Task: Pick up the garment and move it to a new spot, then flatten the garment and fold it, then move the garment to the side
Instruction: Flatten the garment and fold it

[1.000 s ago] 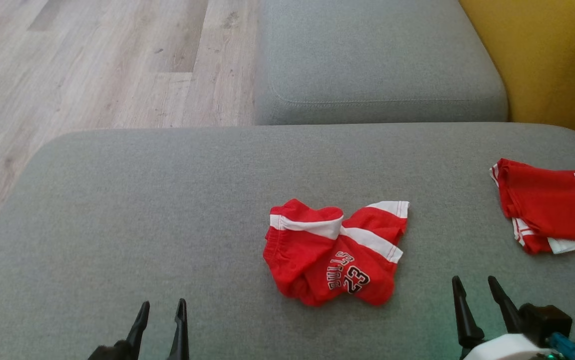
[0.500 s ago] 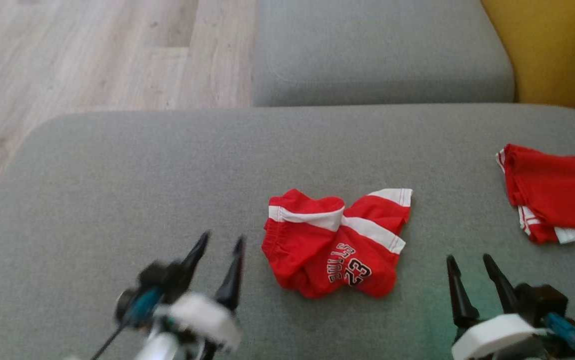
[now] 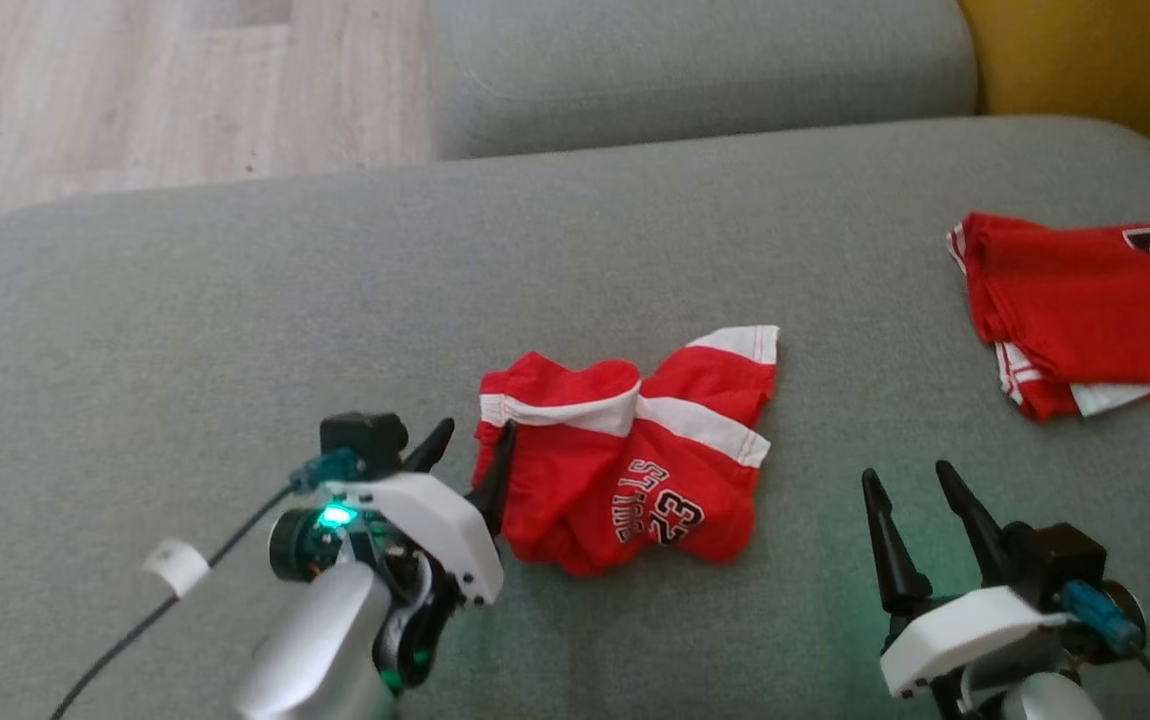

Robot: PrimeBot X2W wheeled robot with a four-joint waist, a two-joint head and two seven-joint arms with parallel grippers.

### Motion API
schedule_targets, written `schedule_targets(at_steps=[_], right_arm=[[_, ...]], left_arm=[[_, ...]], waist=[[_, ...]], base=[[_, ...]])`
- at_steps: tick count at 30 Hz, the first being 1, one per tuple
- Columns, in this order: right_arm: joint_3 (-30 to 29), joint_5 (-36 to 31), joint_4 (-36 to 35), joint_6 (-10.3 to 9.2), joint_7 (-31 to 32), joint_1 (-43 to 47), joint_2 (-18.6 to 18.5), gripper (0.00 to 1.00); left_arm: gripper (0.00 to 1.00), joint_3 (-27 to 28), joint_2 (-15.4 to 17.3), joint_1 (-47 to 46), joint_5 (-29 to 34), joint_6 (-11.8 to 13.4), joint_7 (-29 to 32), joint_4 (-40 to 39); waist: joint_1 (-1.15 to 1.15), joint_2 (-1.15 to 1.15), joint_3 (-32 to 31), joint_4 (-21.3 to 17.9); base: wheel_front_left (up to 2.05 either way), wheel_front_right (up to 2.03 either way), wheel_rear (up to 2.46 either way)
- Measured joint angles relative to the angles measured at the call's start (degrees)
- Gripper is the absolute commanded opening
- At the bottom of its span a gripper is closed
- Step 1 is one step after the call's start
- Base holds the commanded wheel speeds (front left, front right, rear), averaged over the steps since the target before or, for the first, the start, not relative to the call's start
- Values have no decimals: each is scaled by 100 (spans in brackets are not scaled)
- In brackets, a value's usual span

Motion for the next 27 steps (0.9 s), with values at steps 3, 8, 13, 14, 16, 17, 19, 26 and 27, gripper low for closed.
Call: schedule_targets(at_steps=[3, 8, 13, 14, 16, 17, 19, 26, 27], right_arm=[[-2, -41, -13, 0, 5, -10, 0, 100], [-3, -47, -26, 0, 5, -23, 0, 100], [-30, -47, -32, 0, 4, -110, 0, 100], [-32, -47, -33, 0, 4, -121, 0, 100], [-38, -47, -32, 0, 4, -122, 0, 100], [-38, -47, -32, 0, 4, -123, 0, 100], [-38, -47, -31, 0, 4, -123, 0, 100], [134, 100, 40, 0, 7, -243, -3, 100], [193, 179, 65, 0, 16, -289, -2, 100]], left_arm=[[100, 110, -51, -122, -203, -92, -4, 136], [100, 146, -85, -247, -321, -188, -67, 294], [80, 118, -149, -306, -506, -341, -5, 321], [74, 113, -155, -307, -506, -341, -8, 321], [65, 105, -155, -312, -520, -344, -11, 321], [48, 98, -156, -319, -556, -345, -21, 320], [30, 90, -166, -330, -622, -353, -108, 303], [0, 80, -177, -319, -673, -389, -443, 82], [0, 64, -174, -299, -656, -387, -509, 22]], waist=[[0, 0, 90, -90], [0, 0, 178, -184], [-1, 0, 219, -187], [-1, 0, 224, -183], [-1, 0, 228, -177], [-1, 0, 229, -174], [-1, 0, 229, -164], [-1, 0, 239, -112], [-1, 0, 248, -98]], base=[[0, 0, 0], [0, 0, 0], [0, 0, 0], [0, 0, 0], [0, 0, 0], [0, 0, 0], [0, 0, 0], [0, 0, 0], [0, 0, 0]])
